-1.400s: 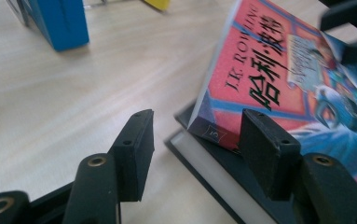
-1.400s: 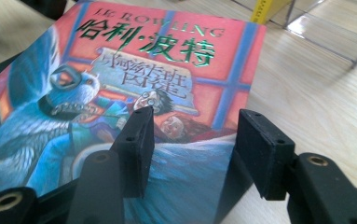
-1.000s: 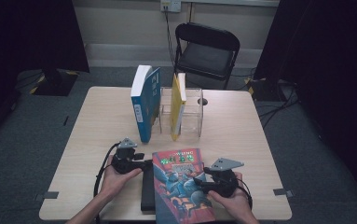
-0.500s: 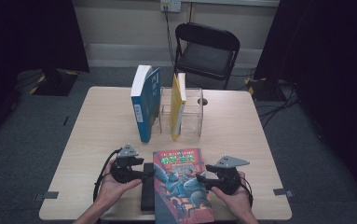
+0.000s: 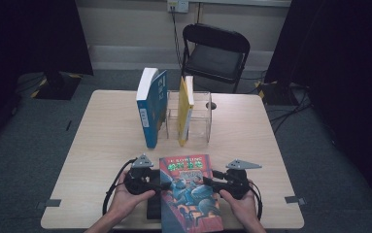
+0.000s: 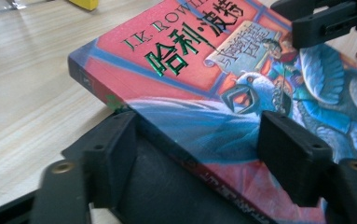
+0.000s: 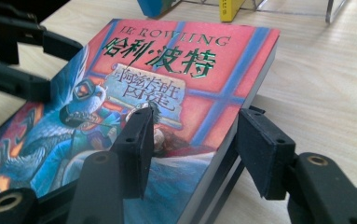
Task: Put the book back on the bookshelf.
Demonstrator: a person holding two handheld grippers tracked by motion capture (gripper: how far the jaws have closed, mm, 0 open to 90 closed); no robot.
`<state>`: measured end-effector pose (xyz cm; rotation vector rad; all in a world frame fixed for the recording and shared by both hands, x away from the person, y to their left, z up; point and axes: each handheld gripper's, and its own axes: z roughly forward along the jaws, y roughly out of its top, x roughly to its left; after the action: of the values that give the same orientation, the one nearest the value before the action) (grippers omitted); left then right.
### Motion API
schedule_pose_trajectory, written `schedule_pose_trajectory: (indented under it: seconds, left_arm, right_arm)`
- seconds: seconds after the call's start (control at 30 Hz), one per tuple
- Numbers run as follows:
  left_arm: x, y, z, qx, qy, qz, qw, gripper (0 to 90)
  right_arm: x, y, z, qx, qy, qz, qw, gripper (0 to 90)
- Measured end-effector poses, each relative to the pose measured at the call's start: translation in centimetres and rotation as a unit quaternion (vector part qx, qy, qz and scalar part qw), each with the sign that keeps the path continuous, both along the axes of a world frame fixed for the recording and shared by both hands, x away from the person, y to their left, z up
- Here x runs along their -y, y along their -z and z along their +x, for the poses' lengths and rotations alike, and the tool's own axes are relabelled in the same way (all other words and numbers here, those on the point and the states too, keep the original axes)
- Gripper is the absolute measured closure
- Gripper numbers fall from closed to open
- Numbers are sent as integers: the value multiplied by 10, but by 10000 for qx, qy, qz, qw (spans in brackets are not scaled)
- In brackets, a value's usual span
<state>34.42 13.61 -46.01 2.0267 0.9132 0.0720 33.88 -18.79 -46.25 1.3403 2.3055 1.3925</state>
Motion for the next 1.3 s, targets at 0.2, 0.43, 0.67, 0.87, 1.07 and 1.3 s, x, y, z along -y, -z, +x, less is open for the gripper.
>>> schedule_pose_trajectory:
  seconds: [0.2,0.43,0.67,0.87,1.07,1.3]
  left_arm:
    - [0,2,-3,84,-184,-83,9998,304]
    - [-3,5,-3,86,-221,-250,9994,339]
    - [-3,5,-3,88,-213,-239,9994,346]
    - [-3,5,-3,98,-216,-228,9995,346]
    - [-3,5,-3,94,-215,-227,9995,346]
    - [-3,5,-3,111,-205,-236,9994,346]
  right_arm:
    - [-1,2,5,-246,144,192,9994,470]
    - [-4,2,6,-339,378,260,9984,478]
    - [-4,2,8,-378,554,345,9972,542]
    - [-1,-1,3,-306,686,446,9962,617]
    - [0,-2,-4,-190,763,493,9957,642]
    - [5,-4,-10,-247,757,703,9943,688]
